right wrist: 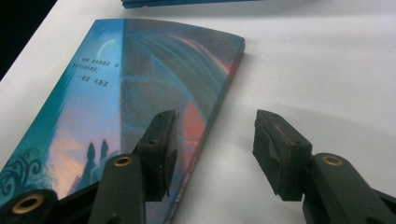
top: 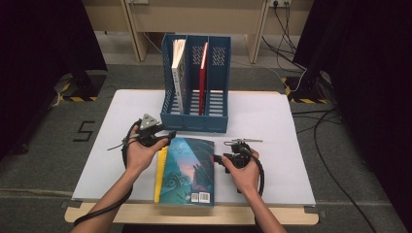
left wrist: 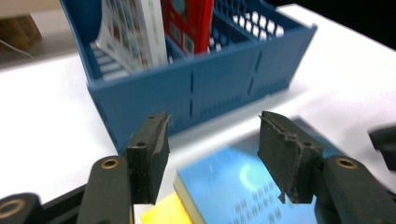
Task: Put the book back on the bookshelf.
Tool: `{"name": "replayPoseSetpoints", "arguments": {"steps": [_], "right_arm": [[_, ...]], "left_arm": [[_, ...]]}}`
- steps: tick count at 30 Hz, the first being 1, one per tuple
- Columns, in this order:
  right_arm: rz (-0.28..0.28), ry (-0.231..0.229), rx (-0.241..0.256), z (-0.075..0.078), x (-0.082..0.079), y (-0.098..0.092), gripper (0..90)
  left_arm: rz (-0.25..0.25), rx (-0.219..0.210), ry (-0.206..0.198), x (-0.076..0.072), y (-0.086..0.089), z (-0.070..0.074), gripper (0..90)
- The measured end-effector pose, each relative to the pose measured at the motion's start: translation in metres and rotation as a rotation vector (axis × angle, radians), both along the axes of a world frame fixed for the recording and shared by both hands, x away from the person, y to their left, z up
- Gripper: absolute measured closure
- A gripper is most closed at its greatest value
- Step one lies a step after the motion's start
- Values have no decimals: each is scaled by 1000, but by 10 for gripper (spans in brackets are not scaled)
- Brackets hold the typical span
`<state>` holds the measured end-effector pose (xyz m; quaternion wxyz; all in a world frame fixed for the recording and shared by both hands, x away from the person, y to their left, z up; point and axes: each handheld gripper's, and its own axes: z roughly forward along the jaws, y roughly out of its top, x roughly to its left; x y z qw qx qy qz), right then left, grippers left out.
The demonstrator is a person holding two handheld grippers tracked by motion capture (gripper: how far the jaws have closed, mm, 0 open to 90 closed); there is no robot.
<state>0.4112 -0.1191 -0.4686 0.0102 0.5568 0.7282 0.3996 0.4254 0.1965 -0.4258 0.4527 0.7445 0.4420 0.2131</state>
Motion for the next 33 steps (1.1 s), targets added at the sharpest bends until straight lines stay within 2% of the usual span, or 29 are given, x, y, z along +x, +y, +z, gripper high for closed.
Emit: {"name": "replayPoseSetpoints", "arguments": {"steps": [4,9,12,17,19,24,28,30,33], "right_arm": [[20,39,4,-2,5,8,483],[49,76,12,-6,8,15,476],[62,99,31,-8,9,17,468],[68,114,32,-8,10,19,458],[73,122,41,-8,10,20,455],[69,128,50,-9,10,22,435],[49,143,70,-11,9,22,436],[41,143,72,-11,8,22,436],[29,145,77,-12,6,22,439]], "left_arm": [[8,-19,41,-6,8,-13,415],[-4,3,65,-14,13,-25,416],[-14,-5,76,-17,15,-31,416],[-19,-28,115,-20,18,-39,416],[-21,-19,120,-21,17,-41,416],[-35,-36,145,-21,16,-46,417],[-43,-65,180,-22,14,-50,418],[-40,-112,209,-22,13,-52,435],[-34,-139,228,-23,10,-54,438]]}}
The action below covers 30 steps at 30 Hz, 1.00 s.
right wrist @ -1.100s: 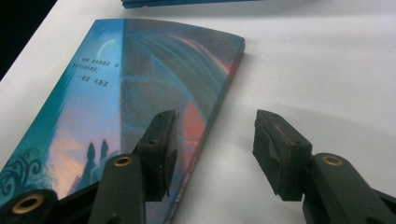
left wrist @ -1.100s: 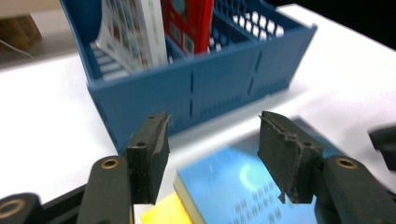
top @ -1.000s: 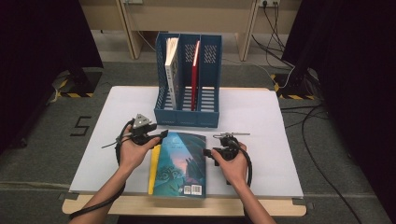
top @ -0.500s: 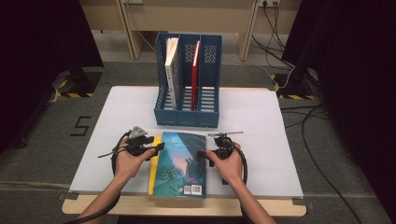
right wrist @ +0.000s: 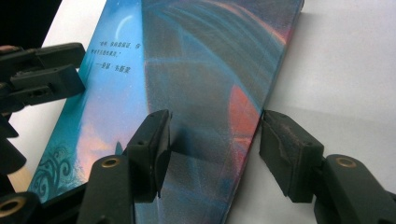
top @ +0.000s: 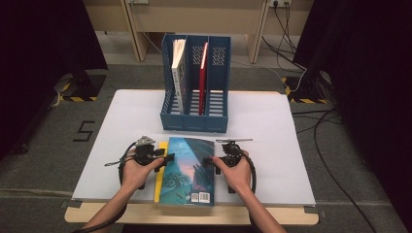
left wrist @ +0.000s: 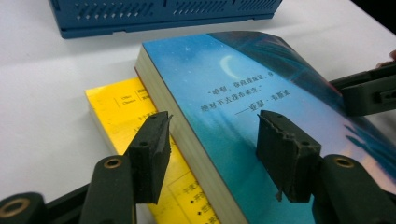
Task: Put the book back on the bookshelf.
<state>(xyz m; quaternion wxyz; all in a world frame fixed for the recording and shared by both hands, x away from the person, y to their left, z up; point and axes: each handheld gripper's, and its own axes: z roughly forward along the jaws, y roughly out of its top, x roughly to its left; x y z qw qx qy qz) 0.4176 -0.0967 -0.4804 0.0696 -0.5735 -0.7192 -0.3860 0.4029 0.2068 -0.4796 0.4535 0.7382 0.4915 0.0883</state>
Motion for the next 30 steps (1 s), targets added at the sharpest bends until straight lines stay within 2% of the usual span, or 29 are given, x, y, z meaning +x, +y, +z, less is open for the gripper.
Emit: {"name": "replayPoseSetpoints", "arguments": {"steps": [4,8,11,17,20,25,30], "right_arm": [[-7,4,3,0,-1,0,441],[-18,9,3,0,-2,1,441],[-20,8,-5,1,-2,2,439],[-23,5,-7,1,-3,3,435],[-24,5,-8,1,-3,3,434],[-22,9,-8,1,-2,3,433],[-24,6,-9,1,-3,3,431]], "left_arm": [[6,-28,31,0,-3,-1,433],[19,-31,41,0,-3,-1,431],[30,-18,46,0,-6,1,429],[60,-43,71,1,-4,3,474],[63,-45,70,1,-3,4,488],[52,-33,45,-1,-4,7,492],[69,-67,59,-1,-2,7,493]]}}
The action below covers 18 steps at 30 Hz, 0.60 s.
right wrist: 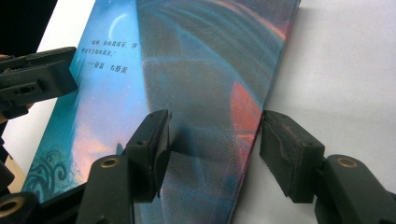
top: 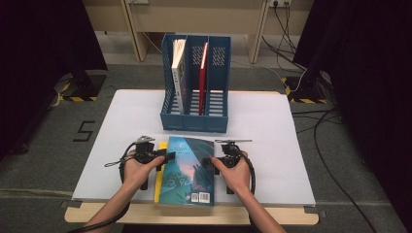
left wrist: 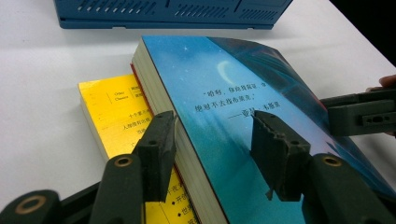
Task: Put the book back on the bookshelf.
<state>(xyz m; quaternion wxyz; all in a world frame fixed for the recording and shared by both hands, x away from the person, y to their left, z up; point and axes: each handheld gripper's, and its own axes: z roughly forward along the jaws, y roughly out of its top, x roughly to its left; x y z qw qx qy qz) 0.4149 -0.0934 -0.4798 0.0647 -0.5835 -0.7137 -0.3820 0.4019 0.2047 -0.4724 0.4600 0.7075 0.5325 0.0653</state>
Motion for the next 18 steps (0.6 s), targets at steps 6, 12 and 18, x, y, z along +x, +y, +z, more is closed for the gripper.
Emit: {"name": "replayPoseSetpoints", "arguments": {"steps": [6,12,18], "right_arm": [[-1,2,-4,0,0,1,427],[0,2,-6,0,0,1,423],[1,1,-9,1,0,2,420]], "left_arm": [[31,-56,4,-1,2,3,494],[52,-124,-2,-3,5,10,501],[35,-128,-21,-6,2,16,523]]}}
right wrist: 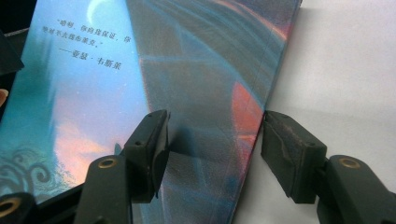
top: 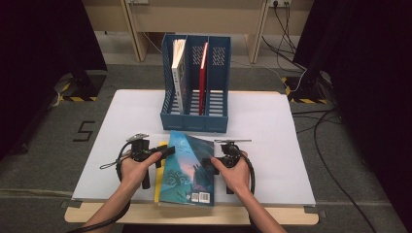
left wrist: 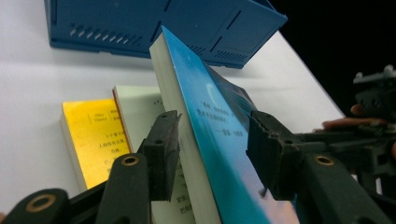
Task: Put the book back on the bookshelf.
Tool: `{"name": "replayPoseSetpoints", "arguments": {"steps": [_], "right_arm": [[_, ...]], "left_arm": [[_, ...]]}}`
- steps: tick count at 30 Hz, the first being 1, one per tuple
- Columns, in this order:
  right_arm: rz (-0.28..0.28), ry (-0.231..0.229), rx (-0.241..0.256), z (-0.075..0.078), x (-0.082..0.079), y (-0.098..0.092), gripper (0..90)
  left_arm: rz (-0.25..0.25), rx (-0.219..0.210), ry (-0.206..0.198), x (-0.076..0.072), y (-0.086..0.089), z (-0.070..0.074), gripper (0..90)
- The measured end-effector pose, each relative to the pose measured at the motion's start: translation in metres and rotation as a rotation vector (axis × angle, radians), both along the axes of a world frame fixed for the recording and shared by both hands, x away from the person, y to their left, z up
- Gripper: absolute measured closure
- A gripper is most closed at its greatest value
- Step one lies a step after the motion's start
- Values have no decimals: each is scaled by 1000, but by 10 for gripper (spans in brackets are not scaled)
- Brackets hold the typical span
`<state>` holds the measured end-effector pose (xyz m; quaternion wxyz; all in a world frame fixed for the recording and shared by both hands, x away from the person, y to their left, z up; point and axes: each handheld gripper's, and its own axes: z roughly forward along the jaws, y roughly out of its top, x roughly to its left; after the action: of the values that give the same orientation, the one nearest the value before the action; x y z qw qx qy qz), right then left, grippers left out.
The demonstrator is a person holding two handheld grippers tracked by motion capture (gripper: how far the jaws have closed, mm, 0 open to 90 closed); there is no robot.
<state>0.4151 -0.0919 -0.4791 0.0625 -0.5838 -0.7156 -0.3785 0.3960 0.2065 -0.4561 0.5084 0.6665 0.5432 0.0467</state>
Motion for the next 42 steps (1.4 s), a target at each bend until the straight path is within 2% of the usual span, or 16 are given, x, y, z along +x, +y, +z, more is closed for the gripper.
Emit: {"name": "replayPoseSetpoints", "arguments": {"steps": [3,8,12,14,18,20,22,23,24,25,27,30,33,42], "right_arm": [[0,-3,-1,0,0,0,420],[3,-1,1,0,0,0,420],[5,-5,3,0,0,0,416],[5,-5,3,0,0,0,416],[0,-5,1,0,0,0,415],[-1,-6,0,0,-1,0,415],[-2,-6,1,0,-1,0,414],[0,-5,1,0,0,1,414],[3,-9,3,-1,0,1,414],[2,-9,1,0,0,1,414],[-4,-11,4,-1,-1,1,414],[6,-12,2,0,0,1,414],[11,-12,-4,0,0,2,413],[44,-14,-16,2,4,5,405]], "left_arm": [[15,-51,11,0,2,-2,526],[7,-52,-3,-4,1,0,527],[-10,-93,41,-9,1,-3,531],[-11,-105,49,-10,2,-5,532],[-3,-102,54,-10,1,-8,530],[-7,-110,74,-9,2,-10,530],[-51,-163,135,-10,-4,-17,544],[-58,-162,142,-11,-7,-19,549],[-54,-127,119,-12,-11,-21,560],[-58,-121,120,-11,-10,-21,578],[-64,-149,140,-8,-7,-22,621],[-66,-142,167,-8,-5,-22,678],[-78,-163,186,-6,-3,-22,714],[-100,-170,194,-5,4,-21,749]]}}
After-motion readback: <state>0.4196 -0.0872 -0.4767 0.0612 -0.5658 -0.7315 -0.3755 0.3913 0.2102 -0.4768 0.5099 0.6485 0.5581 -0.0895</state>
